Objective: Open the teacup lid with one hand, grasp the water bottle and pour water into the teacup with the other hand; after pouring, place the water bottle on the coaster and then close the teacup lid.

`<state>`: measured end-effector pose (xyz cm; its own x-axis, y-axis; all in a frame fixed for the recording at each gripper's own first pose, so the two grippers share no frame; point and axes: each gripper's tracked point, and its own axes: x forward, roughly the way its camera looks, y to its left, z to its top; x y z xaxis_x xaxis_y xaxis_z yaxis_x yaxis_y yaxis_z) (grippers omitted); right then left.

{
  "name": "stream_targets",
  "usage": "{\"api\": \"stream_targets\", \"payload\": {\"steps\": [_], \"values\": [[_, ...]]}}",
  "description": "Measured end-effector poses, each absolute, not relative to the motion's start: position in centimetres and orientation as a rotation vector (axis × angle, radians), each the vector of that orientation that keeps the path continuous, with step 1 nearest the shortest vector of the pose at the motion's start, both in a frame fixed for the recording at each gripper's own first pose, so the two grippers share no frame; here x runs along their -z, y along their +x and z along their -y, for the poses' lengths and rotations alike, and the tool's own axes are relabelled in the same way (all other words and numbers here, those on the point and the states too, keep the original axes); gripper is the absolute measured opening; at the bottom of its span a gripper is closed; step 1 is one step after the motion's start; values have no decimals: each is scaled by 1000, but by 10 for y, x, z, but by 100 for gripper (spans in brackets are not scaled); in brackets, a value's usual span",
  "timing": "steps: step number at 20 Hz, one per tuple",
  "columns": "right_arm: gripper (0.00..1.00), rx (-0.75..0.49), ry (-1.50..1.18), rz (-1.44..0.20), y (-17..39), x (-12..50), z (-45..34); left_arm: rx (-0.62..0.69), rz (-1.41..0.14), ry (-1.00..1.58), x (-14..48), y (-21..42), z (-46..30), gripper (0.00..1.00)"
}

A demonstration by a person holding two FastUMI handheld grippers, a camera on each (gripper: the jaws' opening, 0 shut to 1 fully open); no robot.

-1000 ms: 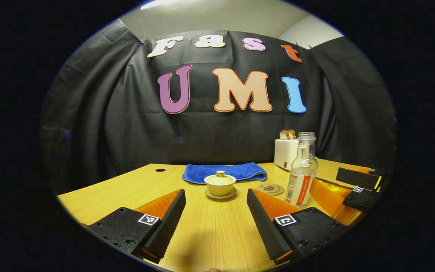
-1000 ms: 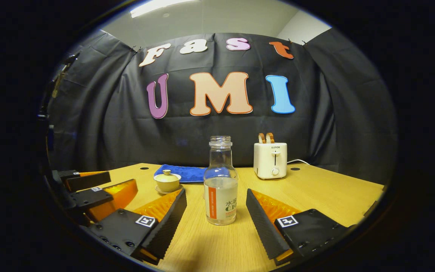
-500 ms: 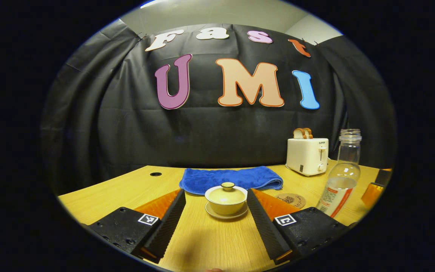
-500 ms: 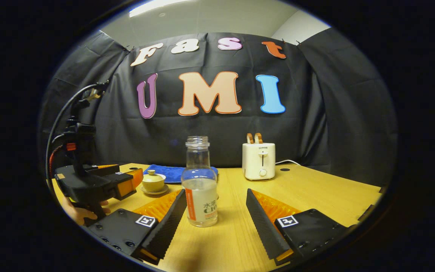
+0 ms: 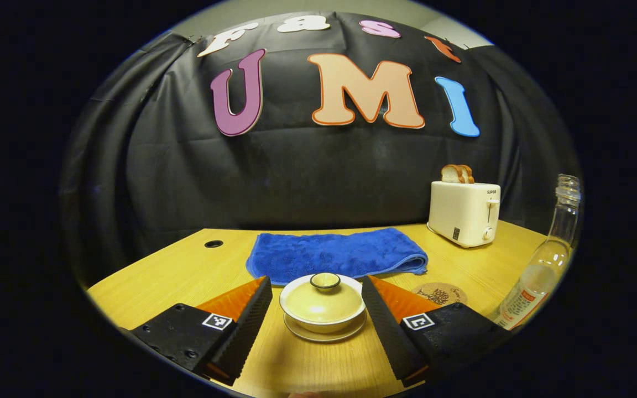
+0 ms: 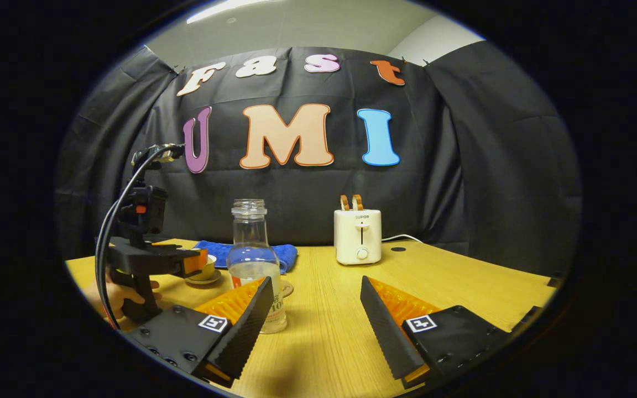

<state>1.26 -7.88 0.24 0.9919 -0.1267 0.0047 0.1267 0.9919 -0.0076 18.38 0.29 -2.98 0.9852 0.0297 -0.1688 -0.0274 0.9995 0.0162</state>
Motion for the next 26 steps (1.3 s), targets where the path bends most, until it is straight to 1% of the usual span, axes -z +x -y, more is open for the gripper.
{"api": "stream_targets", "payload": {"steps": [2,5,6,9,10,11,12,13,14,15,16,17,18,19,21,22,23,24,25,26], "values": [[100,132,-8,4,13,-3,81,-30,-163,23,28,190,-3,96],[99,136,-9,4,14,-4,83,-24,-152,50,25,199,0,95],[99,137,-9,4,14,-2,85,-20,-157,61,27,202,2,94],[99,139,-9,4,15,-3,87,-9,-169,81,28,212,7,95],[98,140,-9,4,15,-3,87,-3,-177,85,30,214,9,95],[99,144,-10,4,15,-3,89,2,-187,85,32,216,10,96],[98,149,-10,4,16,-3,91,9,-198,82,34,216,10,96],[99,154,-10,4,16,-3,92,21,-206,79,34,216,12,95],[98,156,-10,5,16,-3,92,26,-206,78,34,216,12,92],[98,156,-10,5,16,-3,93,22,-204,80,34,217,12,83],[99,155,-10,5,16,-2,93,18,-203,84,34,218,10,80],[100,155,-10,6,16,-3,93,14,-205,90,33,217,9,72],[100,155,-11,6,16,-2,93,16,-205,92,34,217,10,69],[100,155,-10,6,16,-3,93,19,-208,95,34,218,11,60],[99,155,-10,6,15,-3,93,5,-205,97,33,217,7,48],[99,155,-11,6,15,-3,92,-11,-196,99,31,217,2,45],[99,155,-10,6,15,-3,92,-14,-189,96,29,217,1,35],[99,155,-11,6,16,-2,93,-14,-196,102,31,217,2,29],[98,155,-11,6,15,-3,93,-22,-205,111,33,217,1,27],[99,155,-11,6,16,-2,93,-29,-207,115,34,217,0,27]]}}
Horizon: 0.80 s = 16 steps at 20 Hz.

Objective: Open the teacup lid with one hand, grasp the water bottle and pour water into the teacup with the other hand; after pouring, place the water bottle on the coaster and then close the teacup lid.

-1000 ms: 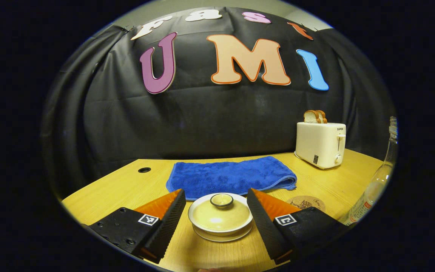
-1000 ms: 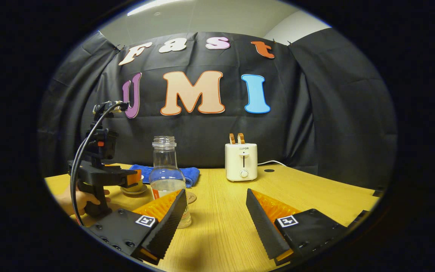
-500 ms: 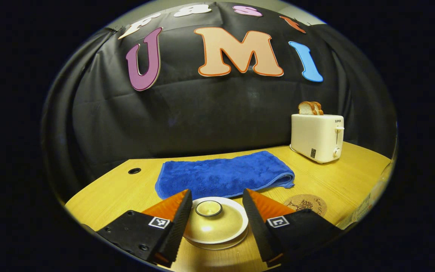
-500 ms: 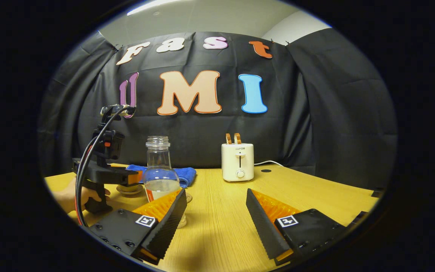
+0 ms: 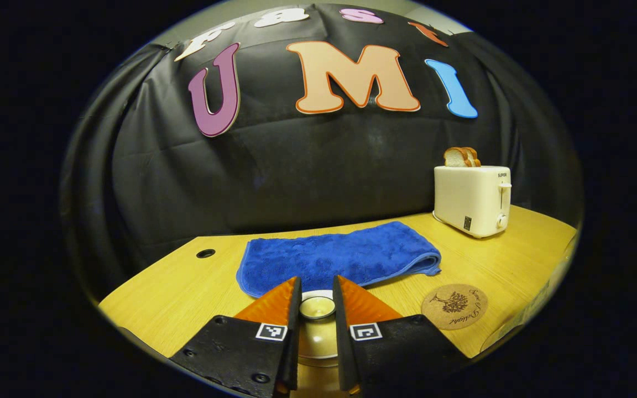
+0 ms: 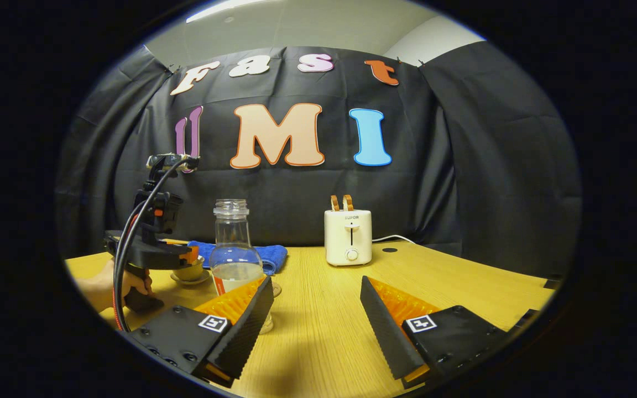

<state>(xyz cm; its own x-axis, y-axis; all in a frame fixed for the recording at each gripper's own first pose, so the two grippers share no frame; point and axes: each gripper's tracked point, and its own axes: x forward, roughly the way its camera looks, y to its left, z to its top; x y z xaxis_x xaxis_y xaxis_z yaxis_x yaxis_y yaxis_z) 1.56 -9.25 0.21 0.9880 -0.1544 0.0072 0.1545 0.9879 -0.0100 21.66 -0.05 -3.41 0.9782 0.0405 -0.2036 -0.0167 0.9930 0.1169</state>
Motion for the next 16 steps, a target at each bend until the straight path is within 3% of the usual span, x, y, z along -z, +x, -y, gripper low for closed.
{"api": "stream_targets", "payload": {"steps": [5,16], "values": [[99,155,-11,6,15,-3,92,-38,-198,105,31,214,-2,23],[99,149,-11,8,16,-2,91,-46,-27,118,3,163,-1,22]]}}
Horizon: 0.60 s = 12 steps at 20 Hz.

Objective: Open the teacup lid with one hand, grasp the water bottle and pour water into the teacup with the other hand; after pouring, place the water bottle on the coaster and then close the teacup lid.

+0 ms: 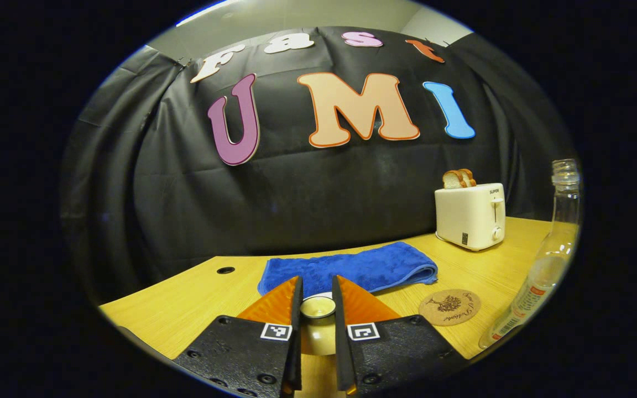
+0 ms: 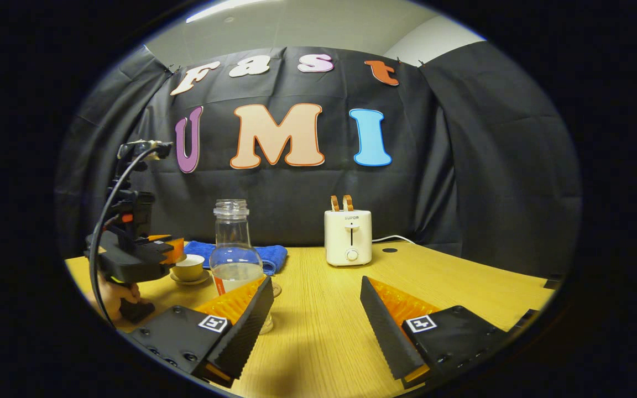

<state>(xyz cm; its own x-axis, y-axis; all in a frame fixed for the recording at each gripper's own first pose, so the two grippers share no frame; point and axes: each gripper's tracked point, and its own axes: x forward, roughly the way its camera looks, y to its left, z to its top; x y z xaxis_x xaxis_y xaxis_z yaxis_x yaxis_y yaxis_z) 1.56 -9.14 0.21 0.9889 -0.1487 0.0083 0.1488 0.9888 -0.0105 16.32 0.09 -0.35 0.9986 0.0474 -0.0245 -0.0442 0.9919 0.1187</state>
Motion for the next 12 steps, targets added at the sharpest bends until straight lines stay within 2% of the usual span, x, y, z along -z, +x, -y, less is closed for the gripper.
{"api": "stream_targets", "payload": {"steps": [6,12], "values": [[99,123,-10,6,15,-2,86,24,-4,85,-1,91,-10,22],[98,97,-10,4,14,-2,81,-10,-1,-3,0,34,-45,20]]}}
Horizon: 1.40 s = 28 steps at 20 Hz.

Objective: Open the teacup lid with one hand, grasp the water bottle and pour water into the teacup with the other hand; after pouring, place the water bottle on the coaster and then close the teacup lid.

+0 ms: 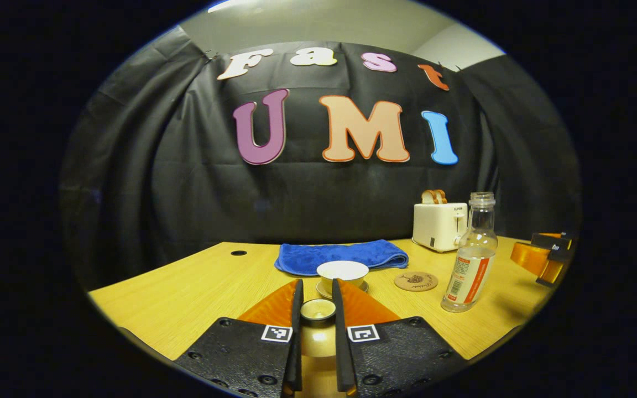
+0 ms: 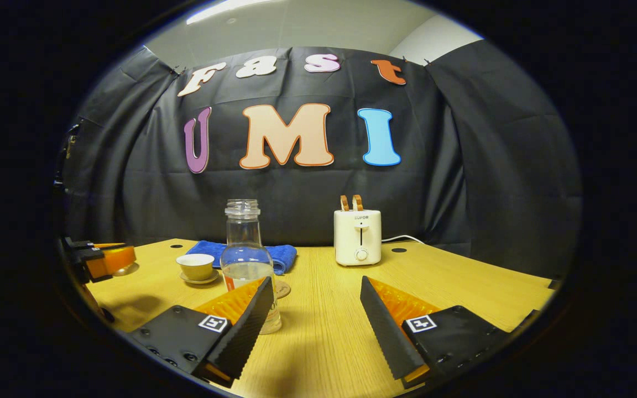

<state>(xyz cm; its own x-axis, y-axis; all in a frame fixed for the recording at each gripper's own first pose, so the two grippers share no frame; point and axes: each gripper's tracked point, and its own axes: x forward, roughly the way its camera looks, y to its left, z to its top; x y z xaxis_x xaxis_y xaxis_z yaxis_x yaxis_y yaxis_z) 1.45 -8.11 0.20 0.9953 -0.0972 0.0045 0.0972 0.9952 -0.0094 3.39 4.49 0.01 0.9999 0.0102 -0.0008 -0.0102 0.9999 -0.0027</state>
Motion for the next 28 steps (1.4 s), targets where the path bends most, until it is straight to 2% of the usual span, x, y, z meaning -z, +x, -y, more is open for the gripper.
{"api": "stream_targets", "payload": {"steps": [5,13,21,23,28], "values": [[99,94,-9,4,15,-1,80,42,5,-4,-1,14,-36,22],[99,87,-8,5,14,-1,79,38,-1,-3,0,15,-38,22],[97,-115,-1,-14,27,4,21,39,0,-2,0,15,-38,22],[99,-120,0,-11,36,4,12,39,0,-3,0,16,-39,24],[97,-112,-1,-24,70,9,-2,39,0,-2,1,15,-39,22]]}}
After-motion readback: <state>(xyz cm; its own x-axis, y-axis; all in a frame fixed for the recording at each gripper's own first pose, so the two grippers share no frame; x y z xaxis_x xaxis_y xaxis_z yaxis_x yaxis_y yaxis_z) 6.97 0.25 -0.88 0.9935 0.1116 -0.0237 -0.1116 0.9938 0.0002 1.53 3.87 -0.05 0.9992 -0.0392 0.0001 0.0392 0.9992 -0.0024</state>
